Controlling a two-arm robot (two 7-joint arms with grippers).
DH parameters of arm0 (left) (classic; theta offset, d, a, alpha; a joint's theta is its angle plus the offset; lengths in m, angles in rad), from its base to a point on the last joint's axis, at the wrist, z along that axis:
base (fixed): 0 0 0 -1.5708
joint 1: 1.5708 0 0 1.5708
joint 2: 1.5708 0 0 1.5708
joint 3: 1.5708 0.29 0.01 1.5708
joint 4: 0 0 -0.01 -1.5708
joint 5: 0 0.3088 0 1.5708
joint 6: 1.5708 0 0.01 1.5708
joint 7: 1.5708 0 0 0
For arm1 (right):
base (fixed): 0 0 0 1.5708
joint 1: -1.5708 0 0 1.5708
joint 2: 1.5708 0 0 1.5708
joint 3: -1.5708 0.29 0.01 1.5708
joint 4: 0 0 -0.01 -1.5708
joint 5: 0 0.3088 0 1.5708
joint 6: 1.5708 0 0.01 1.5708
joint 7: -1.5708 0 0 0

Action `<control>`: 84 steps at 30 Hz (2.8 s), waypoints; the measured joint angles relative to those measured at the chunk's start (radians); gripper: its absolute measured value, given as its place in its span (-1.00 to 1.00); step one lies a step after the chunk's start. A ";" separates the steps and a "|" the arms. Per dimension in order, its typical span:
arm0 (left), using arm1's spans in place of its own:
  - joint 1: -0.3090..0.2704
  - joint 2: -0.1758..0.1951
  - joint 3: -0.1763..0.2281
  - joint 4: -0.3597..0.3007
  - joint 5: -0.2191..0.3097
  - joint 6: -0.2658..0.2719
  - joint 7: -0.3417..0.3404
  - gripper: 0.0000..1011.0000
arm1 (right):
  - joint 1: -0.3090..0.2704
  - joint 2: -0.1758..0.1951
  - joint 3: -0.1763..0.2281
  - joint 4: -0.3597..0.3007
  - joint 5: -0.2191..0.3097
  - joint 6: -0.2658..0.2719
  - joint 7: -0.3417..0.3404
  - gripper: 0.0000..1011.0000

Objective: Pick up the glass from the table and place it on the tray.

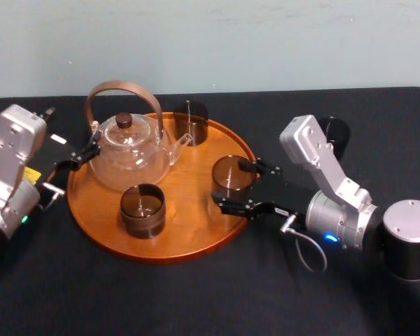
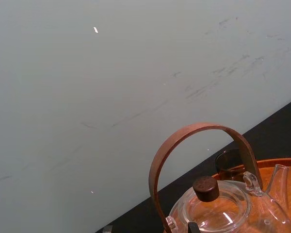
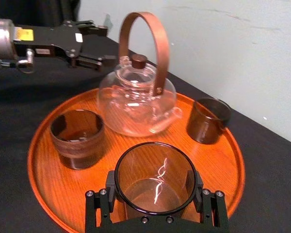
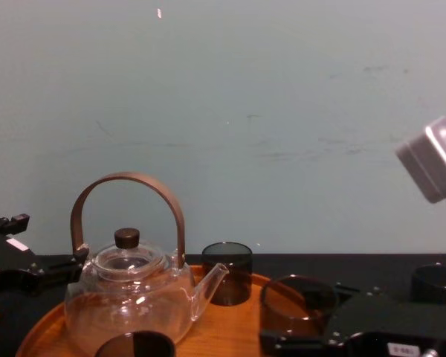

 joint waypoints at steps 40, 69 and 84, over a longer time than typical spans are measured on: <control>0.000 0.000 0.000 0.000 0.000 0.000 0.000 1.00 | 0.084 -0.101 -0.091 0.177 -0.044 -0.063 0.011 0.79; 0.000 0.000 0.000 0.000 0.000 0.000 0.000 1.00 | 0.088 -0.114 -0.096 0.196 -0.056 -0.070 0.013 0.80; 0.000 0.000 0.000 0.000 0.000 0.000 0.000 1.00 | 0.087 -0.122 -0.095 0.211 -0.043 -0.074 0.023 0.80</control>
